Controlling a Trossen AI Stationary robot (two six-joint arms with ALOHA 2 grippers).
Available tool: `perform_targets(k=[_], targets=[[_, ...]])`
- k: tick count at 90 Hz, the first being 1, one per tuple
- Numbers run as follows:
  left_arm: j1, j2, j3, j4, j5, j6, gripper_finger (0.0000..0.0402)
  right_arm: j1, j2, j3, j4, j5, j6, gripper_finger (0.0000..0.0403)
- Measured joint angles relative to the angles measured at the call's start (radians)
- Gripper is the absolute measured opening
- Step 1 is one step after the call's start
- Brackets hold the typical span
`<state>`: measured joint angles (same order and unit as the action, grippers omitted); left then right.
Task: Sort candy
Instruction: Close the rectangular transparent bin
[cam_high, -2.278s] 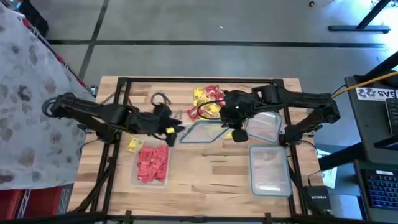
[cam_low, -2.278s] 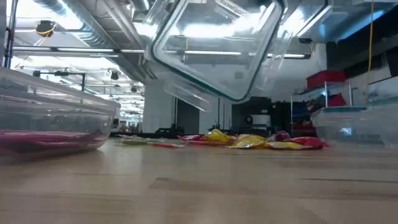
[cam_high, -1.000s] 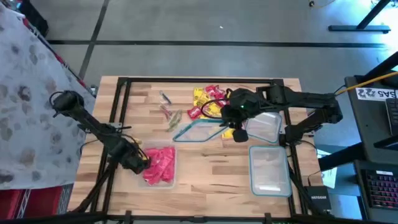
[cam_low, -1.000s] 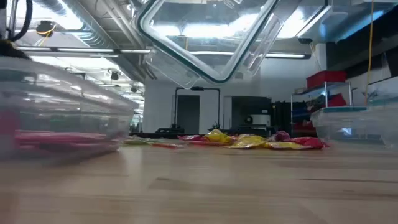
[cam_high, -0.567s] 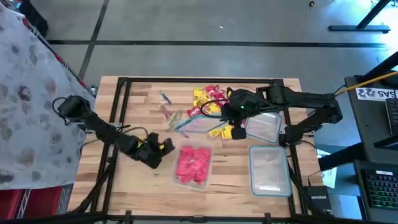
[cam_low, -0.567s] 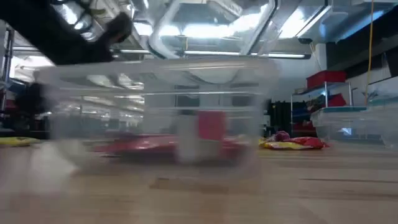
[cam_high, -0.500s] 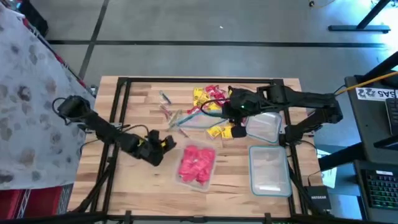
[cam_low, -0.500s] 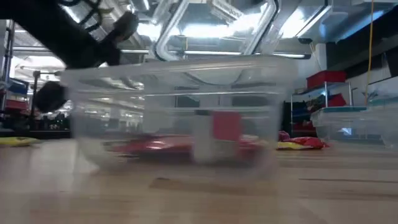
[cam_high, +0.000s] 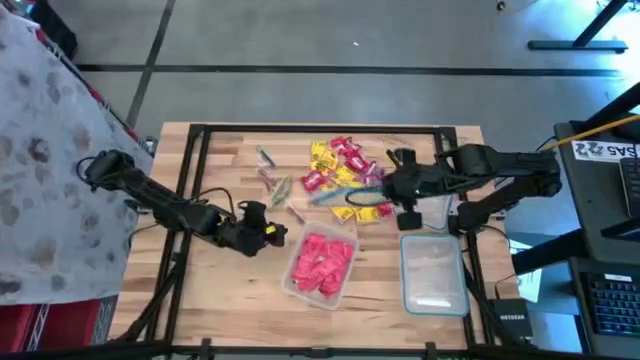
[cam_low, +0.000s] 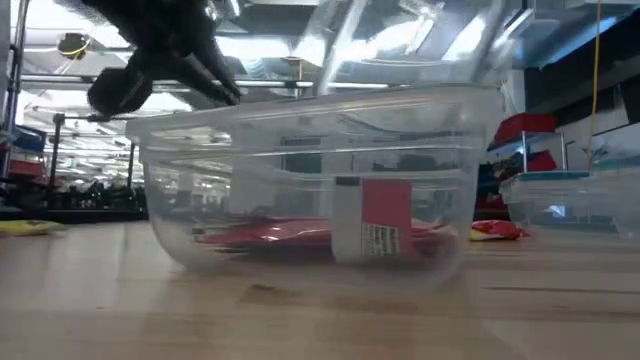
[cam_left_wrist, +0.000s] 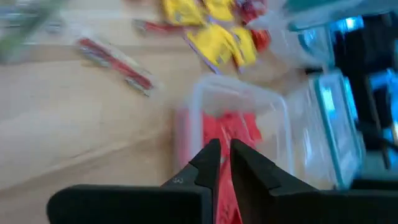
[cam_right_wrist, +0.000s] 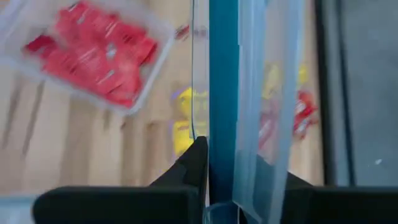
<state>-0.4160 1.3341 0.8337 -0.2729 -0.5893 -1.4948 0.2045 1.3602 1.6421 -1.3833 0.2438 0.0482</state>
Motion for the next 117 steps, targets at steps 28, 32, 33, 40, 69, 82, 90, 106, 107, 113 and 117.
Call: perform_targets(k=[28, 32, 33, 40, 69, 82, 90, 106, 107, 113, 117], targets=[[0.087, 0.060, 0.106, 0.128, 0.121, 0.518, 0.0029, 0.092, 0.002, 0.023, -0.157, 0.037, 0.306, 0.0027], [0.121, 0.067, 0.106, 0.136, 0.203, 0.548, 0.0038, 0.090, 0.001, 0.046, -0.165, 0.056, 0.359, 0.0027], [0.129, 0.069, 0.106, 0.136, 0.222, 0.558, 0.0041, 0.090, 0.001, 0.051, -0.164, 0.061, 0.371, 0.0027], [0.181, 0.086, 0.106, 0.133, 0.331, 0.627, 0.0066, 0.089, 0.000, 0.095, -0.157, 0.093, 0.431, 0.0027], [0.286, 0.149, 0.106, 0.138, 0.430, 1.072, 0.0174, 0.090, 0.000, 0.191, 0.014, 0.187, 0.524, 0.0027], [0.320, 0.240, 0.106, 0.133, 0.426, 1.114, 0.0196, 0.091, 0.016, 0.189, 0.111, 0.192, 0.528, 0.0027], [0.335, 0.296, 0.105, 0.136, 0.425, 1.105, 0.0197, 0.093, 0.037, 0.188, 0.122, 0.193, 0.528, 0.0027], [0.347, 0.347, 0.105, 0.147, 0.398, 1.070, 0.0198, 0.098, 0.063, 0.188, 0.120, 0.200, 0.506, 0.0027], [0.348, 0.347, 0.105, 0.146, 0.397, 1.067, 0.0198, 0.098, 0.064, 0.188, 0.119, 0.200, 0.503, 0.0027], [0.355, 0.349, 0.105, 0.141, 0.394, 1.034, 0.0195, 0.098, 0.068, 0.188, 0.112, 0.200, 0.493, 0.0027], [0.360, 0.349, 0.105, 0.128, 0.390, 1.016, 0.0186, 0.098, 0.069, 0.188, 0.104, 0.200, 0.491, 0.0027]])
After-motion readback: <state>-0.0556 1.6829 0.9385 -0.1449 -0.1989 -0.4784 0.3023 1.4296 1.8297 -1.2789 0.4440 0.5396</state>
